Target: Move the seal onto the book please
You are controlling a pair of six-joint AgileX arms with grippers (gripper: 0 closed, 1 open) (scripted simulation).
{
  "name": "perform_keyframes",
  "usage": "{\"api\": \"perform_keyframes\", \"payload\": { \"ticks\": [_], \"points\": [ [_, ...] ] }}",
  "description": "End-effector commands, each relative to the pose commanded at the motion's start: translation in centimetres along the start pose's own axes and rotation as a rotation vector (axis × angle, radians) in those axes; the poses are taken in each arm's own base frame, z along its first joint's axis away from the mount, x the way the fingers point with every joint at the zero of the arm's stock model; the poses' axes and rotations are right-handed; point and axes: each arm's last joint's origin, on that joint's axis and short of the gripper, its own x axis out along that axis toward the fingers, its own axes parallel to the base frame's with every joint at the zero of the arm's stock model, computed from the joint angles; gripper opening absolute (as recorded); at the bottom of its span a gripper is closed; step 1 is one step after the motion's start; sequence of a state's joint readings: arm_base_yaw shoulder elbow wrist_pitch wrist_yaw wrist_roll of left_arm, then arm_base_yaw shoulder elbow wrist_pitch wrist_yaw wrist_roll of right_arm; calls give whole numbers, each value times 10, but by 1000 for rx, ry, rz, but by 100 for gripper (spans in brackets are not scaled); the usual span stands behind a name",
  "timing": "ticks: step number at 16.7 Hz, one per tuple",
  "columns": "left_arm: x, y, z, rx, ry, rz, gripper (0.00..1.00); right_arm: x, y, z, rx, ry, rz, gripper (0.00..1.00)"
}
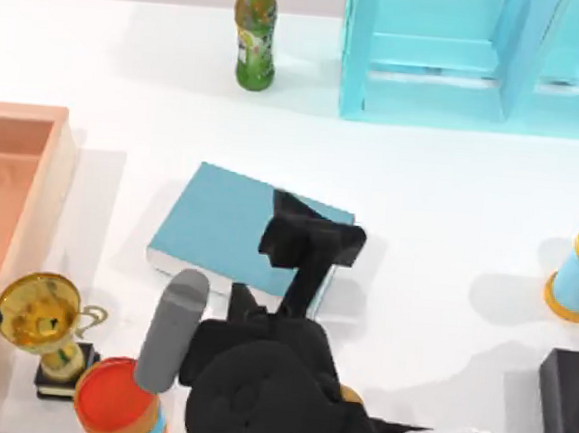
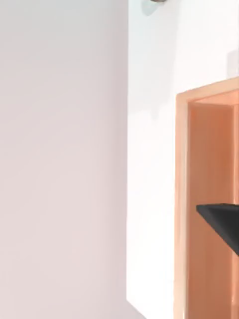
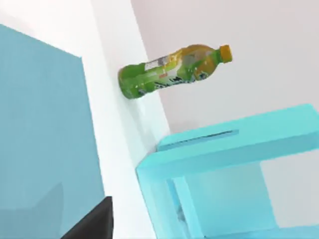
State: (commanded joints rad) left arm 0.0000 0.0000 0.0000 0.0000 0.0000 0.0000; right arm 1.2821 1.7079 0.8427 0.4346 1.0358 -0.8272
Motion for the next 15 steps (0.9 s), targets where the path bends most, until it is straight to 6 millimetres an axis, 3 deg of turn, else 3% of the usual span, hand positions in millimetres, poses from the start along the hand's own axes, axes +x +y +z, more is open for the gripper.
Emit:
{"api": "perform_keyframes", "payload": {
  "ticks": [3,6,8,11,15],
  "points": [
    [0,0,0,0,0,0,100,4,-74,-30,289,2,-69,100],
    [0,0,0,0,0,0,100,-11,-144,-88,595,-25,-166,100],
    [0,0,0,0,0,0,100,-32,-171,-133,769,-56,-235,100],
    [0,0,0,0,0,0,100,-62,-176,-193,953,-99,-312,100],
    [0,0,0,0,0,0,100,-83,-143,-249,1095,-107,-349,100]
  ]
}}
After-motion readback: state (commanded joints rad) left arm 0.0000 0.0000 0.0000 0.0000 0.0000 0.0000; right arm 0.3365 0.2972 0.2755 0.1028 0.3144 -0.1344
